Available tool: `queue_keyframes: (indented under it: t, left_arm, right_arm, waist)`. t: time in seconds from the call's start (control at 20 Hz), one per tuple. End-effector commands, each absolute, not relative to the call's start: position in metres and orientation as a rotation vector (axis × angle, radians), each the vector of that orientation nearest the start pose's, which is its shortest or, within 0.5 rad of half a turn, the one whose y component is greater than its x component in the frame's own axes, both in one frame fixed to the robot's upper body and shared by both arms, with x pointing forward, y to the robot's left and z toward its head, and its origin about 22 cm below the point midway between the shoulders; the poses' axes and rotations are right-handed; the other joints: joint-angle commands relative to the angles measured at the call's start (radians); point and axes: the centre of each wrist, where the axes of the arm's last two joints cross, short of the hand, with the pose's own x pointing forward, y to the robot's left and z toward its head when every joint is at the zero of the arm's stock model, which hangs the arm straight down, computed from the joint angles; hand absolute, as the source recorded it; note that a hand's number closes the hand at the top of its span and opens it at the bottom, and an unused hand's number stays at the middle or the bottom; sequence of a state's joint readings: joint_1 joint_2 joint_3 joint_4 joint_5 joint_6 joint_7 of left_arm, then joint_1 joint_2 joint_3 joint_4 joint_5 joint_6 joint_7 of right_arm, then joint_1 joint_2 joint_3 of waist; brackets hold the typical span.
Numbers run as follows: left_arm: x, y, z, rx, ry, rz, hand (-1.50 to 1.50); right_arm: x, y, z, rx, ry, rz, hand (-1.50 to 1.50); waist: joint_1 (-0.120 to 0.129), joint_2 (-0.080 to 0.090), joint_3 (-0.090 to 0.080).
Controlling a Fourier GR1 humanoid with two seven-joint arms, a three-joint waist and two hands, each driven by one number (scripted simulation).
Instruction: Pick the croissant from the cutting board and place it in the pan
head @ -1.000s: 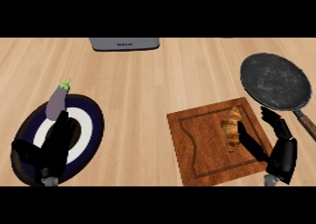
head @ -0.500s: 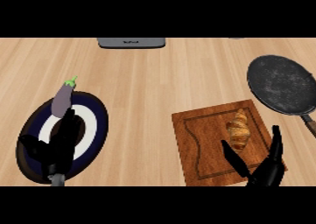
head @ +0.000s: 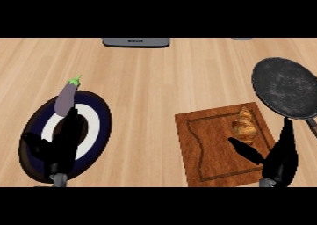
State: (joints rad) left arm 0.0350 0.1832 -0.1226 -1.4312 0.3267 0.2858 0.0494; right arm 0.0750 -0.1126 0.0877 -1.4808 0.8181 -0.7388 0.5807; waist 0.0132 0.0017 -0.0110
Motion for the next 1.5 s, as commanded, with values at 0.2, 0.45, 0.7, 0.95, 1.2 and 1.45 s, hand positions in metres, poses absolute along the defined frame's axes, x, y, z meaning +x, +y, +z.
queue_keyframes:
  t: [0.2, 0.45, 0.7, 0.95, 1.2, 1.45]
  left_arm:
    - [0.225, 0.252, -0.043, 0.078, -1.238, 0.235, 0.0]
    - [0.219, 0.248, -0.044, 0.057, -1.231, 0.257, 0.0]
    - [0.223, 0.252, -0.048, 0.078, -1.232, 0.257, 0.0]
    - [0.233, 0.256, -0.037, 0.071, -1.232, 0.274, 0.0]
    - [0.221, 0.246, -0.051, 0.071, -1.223, 0.262, 0.0]
    - [0.214, 0.238, -0.039, 0.065, -1.224, 0.263, 0.0]
  right_arm:
    - [0.264, -0.255, 0.02, -1.136, -0.664, 0.26, -1.5]
    - [0.309, -0.243, 0.079, -1.103, -0.596, 0.323, -1.5]
    - [0.305, -0.229, 0.077, -0.918, -0.464, 0.434, -1.5]
    - [0.296, -0.21, 0.075, -0.848, -0.455, 0.437, -1.5]
    - [0.284, -0.241, 0.064, -0.899, -0.487, 0.408, -1.5]
    - [0.301, -0.221, 0.054, -0.924, -0.532, 0.401, -1.5]
  waist:
    - [0.007, 0.0, 0.003]
    - [0.001, -0.001, 0.01]
    - [-0.013, -0.002, 0.009]
    - [-0.016, -0.003, 0.01]
    - [-0.016, -0.002, 0.011]
    - [-0.009, -0.002, 0.011]
